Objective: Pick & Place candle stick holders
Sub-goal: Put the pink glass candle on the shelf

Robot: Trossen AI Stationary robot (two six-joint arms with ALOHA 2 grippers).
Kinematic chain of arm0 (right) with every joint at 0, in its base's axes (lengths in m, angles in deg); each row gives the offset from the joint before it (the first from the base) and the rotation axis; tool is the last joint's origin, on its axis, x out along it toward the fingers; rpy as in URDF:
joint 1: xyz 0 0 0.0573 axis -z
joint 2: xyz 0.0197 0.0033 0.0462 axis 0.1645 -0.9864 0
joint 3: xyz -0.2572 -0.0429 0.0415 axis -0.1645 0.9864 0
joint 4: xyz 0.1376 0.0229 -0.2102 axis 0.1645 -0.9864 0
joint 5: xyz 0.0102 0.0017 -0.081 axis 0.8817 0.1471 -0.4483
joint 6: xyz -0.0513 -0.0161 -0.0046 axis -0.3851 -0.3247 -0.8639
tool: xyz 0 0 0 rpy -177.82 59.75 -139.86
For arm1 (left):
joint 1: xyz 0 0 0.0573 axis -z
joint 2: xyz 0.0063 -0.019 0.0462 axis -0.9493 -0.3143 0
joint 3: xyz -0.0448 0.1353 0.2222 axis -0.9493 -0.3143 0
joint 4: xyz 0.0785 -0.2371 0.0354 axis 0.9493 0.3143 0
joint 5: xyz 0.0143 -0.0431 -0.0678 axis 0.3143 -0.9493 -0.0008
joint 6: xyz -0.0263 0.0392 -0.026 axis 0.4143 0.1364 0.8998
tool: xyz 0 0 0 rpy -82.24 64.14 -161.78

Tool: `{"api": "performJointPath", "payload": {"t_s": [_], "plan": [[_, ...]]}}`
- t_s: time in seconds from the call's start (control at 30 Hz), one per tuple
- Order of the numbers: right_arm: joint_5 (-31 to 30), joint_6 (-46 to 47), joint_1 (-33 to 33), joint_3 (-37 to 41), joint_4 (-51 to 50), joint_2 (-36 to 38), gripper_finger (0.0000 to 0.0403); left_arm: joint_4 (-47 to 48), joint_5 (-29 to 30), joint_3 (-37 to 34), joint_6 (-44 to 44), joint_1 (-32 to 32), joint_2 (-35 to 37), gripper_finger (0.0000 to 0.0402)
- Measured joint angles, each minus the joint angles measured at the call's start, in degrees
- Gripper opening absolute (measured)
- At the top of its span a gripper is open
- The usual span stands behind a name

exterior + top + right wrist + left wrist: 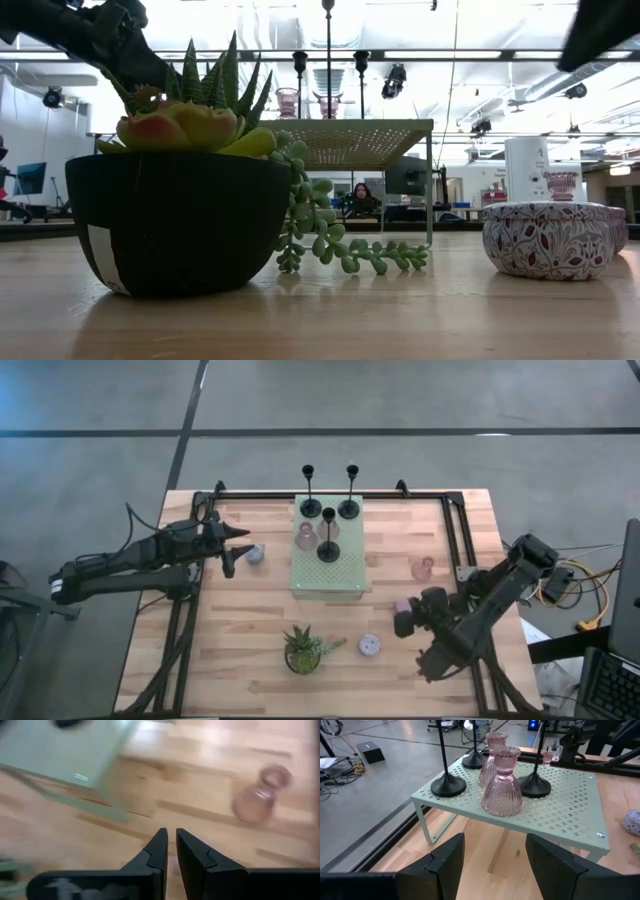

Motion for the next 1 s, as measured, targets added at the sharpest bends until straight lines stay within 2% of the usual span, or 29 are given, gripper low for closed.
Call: {"api": "performJointPath", "payload": {"t_s": [0.13,0.43,0.7,1.0], "plan": [[5.6,0.8,2.1,2.9,-0.6,-1.9,0.0034,0.2,0.0,0.0,0.0,0.0,0.0,0.0216],[5.6,0.8,7.9,11.4,-0.3,-2.2,0.0034,0.4,0.0,0.0,0.0,0.0,0.0,0.0216],[-2.0,1.0,9.3,17.0,3.7,0.5,0.0034,0.5,0.0,0.0,0.0,0.0,0.0,0.0216],[-5.5,0.6,9.3,21.0,9.7,0.5,0.0034,0.5,0.0,0.0,0.0,0.0,0.0,0.0216]]}}
